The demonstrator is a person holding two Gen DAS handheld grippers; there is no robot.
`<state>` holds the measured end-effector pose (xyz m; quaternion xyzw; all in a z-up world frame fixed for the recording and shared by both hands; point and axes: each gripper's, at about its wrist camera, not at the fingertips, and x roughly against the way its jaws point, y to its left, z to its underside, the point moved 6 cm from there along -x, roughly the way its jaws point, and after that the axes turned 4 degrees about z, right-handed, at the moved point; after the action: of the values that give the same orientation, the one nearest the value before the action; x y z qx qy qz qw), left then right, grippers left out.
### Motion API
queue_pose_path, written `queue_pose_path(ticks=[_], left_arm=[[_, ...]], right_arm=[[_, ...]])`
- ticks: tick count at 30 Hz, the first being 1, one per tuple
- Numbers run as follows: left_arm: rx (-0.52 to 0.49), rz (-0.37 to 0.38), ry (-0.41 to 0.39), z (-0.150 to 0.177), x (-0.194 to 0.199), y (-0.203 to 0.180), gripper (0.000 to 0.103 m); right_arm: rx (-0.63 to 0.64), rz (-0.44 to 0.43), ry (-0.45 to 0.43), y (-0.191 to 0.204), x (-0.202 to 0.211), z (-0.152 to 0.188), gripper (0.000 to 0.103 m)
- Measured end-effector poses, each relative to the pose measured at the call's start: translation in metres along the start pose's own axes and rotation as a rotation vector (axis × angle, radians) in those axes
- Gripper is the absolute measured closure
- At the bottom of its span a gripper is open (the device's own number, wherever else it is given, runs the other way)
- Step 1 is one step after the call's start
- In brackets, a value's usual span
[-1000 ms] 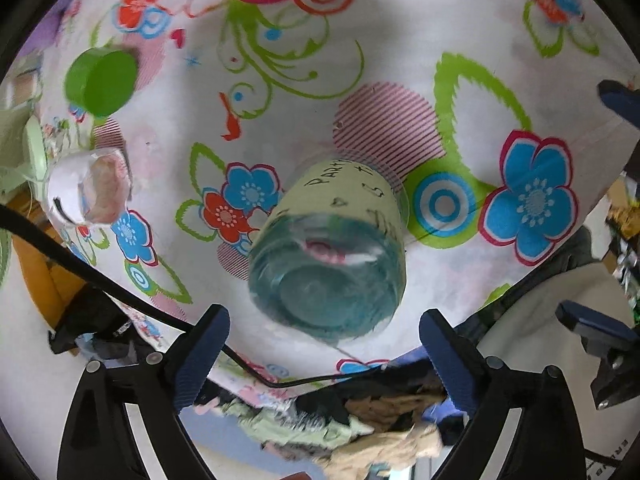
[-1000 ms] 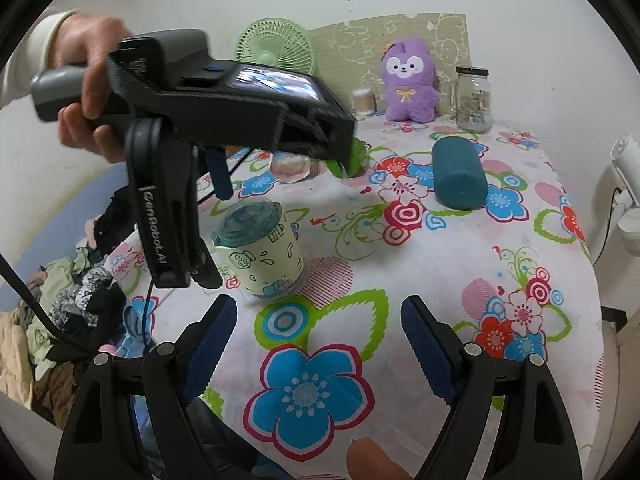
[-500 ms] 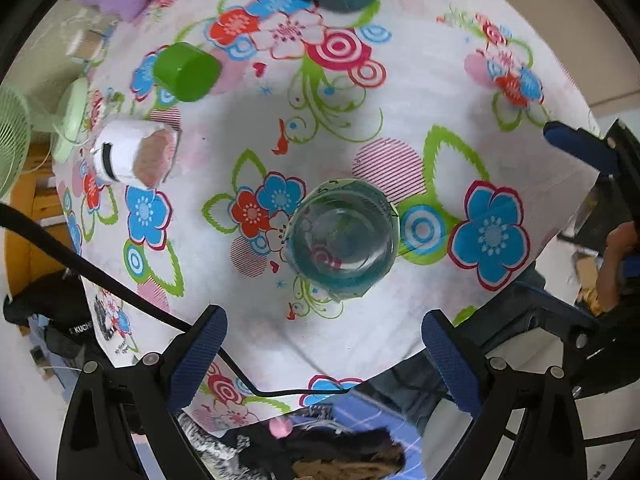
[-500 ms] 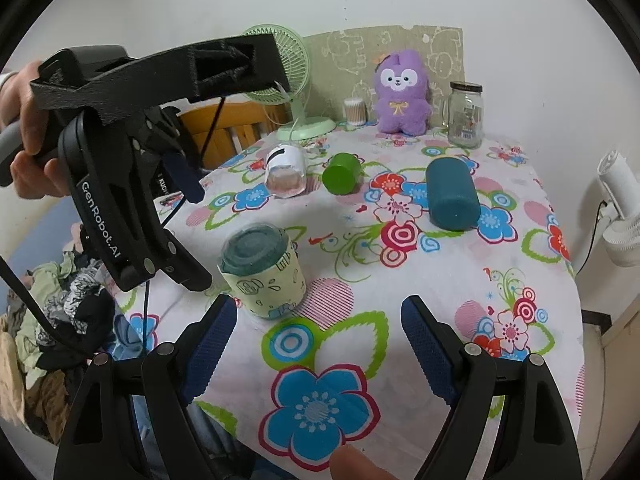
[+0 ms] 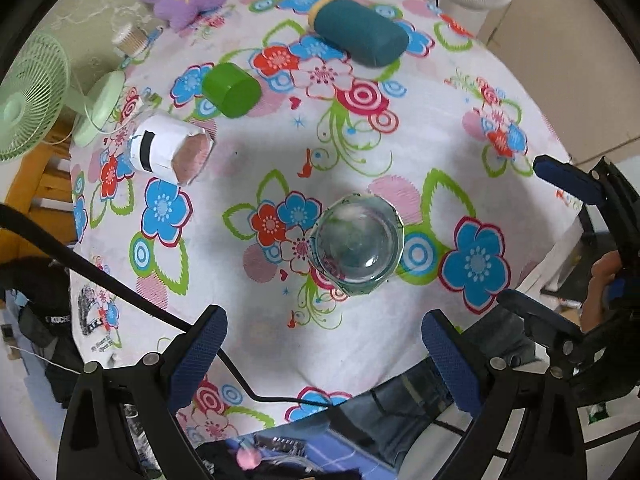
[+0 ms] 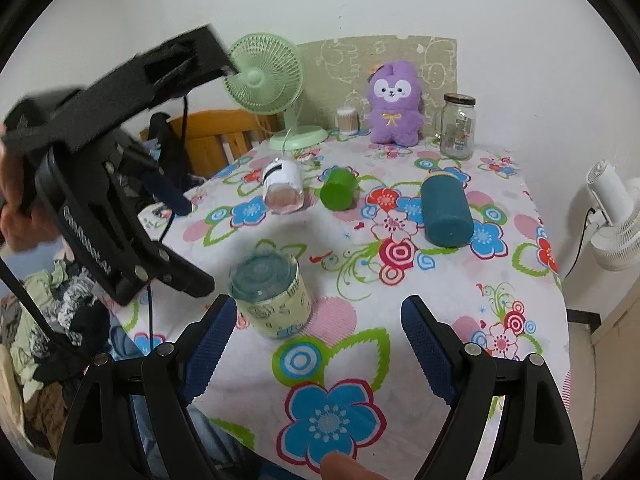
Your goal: Flip cup upside down
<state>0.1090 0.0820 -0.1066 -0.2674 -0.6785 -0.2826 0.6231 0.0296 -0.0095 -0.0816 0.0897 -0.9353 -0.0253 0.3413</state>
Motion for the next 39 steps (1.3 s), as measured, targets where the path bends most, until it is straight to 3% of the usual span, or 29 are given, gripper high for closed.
queue_pose_path(ticks=[12,19,25,33,39], left_arm=[[0.112,0.069,-0.215,0.006,0.024,0.025,0.004],[0.173,0.037,-0.431,0.014,0.057,0.041,0.004],[0.285,0.095,-0.602,0.025,0.071,0.052,0.004],[0.402,0.048,-0.792,0.050,0.081,0.061,0.004],[0.445,-0.028,-0.909,0.067,0.089,0.061,0.000]], right_arm=[[-0.030,0.051,-0.063,0.014,0.009,-0.032,0.017],[-0.017,0.116,-0.113,0.021,0.020,-0.046,0.012],[-0.028,0.132,-0.129,0.023,0.026,-0.048,0.012],[0.008,0.188,-0.167,0.031,0.038,-0.048,0.001],[0.000,0.207,-0.185,0.032,0.043,-0.047,0.001]])
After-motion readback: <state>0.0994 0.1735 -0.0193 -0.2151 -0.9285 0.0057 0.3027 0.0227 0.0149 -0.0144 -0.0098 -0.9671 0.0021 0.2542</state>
